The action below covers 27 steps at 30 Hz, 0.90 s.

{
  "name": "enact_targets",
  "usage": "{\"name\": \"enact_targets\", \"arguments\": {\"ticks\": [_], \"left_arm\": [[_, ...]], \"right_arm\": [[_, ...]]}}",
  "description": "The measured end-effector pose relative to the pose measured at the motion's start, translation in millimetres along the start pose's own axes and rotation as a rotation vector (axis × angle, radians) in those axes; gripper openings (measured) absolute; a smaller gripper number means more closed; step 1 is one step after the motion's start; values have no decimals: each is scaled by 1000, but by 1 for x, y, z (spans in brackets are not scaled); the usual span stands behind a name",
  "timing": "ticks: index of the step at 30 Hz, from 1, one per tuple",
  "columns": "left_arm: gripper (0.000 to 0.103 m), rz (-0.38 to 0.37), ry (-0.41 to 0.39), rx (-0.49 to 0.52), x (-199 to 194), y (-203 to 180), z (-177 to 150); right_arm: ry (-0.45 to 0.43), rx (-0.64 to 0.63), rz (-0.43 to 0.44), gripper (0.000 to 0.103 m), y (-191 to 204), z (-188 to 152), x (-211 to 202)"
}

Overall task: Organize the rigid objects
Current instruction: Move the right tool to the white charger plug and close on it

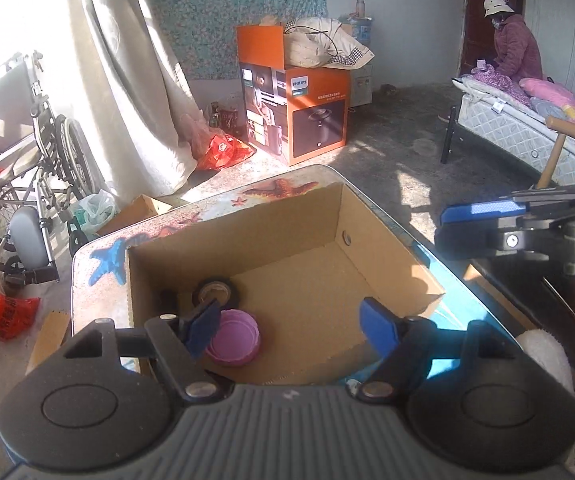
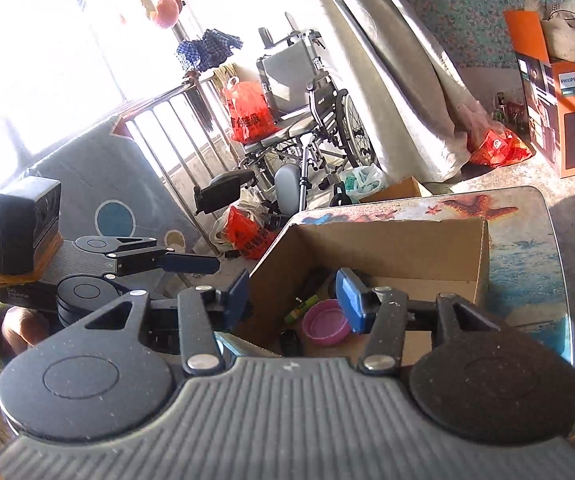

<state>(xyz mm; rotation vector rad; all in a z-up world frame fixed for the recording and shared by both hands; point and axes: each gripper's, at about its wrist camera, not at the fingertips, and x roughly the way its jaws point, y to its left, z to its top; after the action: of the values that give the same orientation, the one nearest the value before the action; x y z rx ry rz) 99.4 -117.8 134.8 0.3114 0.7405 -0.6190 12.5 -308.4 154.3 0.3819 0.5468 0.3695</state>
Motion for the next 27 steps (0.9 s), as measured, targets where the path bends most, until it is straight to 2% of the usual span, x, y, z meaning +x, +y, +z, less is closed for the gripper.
{"name": "enact_targets", "arguments": {"ticks": [2, 4, 7, 9, 13, 17, 27], "left_arm": [[78, -32, 5, -7, 0, -22, -33], [78, -64, 27, -27, 8, -38, -58], [76, -136, 60, -96, 30, -52, -87], [71, -148, 76, -121, 47, -56, -101], [64, -61, 65, -76, 74, -71, -115], [61, 26, 23, 21, 89, -88, -125], [45, 62, 13, -31, 119, -79, -124]], "right_arm": [[-3, 25, -38, 51, -2, -32, -12], [16, 102, -40, 51, -11, -57, -13], [67, 196, -17, 51, -23, -87, 1], [106, 220, -18, 51, -27, -101, 17], [177, 200, -24, 42, -27, -118, 44], [236, 161, -38, 37, -27, -120, 72], [328, 123, -40, 31, -33, -119, 119]]}}
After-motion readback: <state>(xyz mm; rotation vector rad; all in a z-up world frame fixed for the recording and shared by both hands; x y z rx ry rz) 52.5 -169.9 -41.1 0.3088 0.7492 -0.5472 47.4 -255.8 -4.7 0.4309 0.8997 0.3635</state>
